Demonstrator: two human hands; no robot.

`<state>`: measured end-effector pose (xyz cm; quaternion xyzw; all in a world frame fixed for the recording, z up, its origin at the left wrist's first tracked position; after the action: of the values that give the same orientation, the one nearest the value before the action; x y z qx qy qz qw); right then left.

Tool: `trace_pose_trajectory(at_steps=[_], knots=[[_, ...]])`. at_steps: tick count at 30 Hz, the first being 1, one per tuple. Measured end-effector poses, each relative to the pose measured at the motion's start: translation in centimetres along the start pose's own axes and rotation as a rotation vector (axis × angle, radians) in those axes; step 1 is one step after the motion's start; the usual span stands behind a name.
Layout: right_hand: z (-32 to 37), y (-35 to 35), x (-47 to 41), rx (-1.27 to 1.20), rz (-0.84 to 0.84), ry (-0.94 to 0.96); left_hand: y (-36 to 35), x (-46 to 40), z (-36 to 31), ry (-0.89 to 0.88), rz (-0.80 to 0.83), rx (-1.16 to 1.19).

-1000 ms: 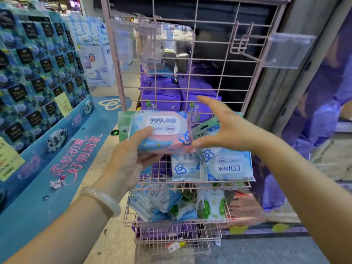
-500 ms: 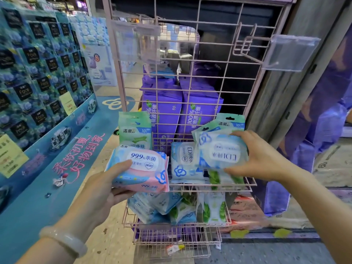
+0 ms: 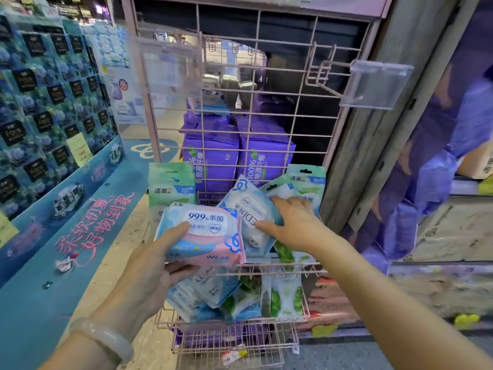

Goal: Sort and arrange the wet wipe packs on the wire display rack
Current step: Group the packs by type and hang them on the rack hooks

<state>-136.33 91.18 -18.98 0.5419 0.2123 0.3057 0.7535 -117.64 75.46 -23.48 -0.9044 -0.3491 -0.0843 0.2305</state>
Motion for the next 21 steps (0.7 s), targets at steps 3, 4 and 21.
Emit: trace_pose_trajectory(at_steps=[3, 4, 21], knots=[[0.1, 0.0, 0.5, 0.141, -0.121, -0.005, -1.3, -0.6, 0.2, -0.01, -0.017, 0.054], [0.4, -0.5, 0.5, 0.16, -0.113, 0.015, -1.6, -0.9, 0.0, -0.02, -0.021, 0.085], [-9.0, 2.3, 0.3, -0.582, -0.463, -0.091, -9.1, -5.1, -2.7, -0.227, -0.265, -0.6]])
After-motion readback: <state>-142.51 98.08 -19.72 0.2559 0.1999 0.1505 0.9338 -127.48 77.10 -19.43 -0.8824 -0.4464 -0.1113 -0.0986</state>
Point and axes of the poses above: each hand's wrist, its own x-axis away from the middle knuckle, its own y-axis out of the back of the hand, z = x × y, the point moved 9 cm from there along -x, towards the middle knuckle, and after that the axes turned 5 degrees about y, right-handed, at the moved point
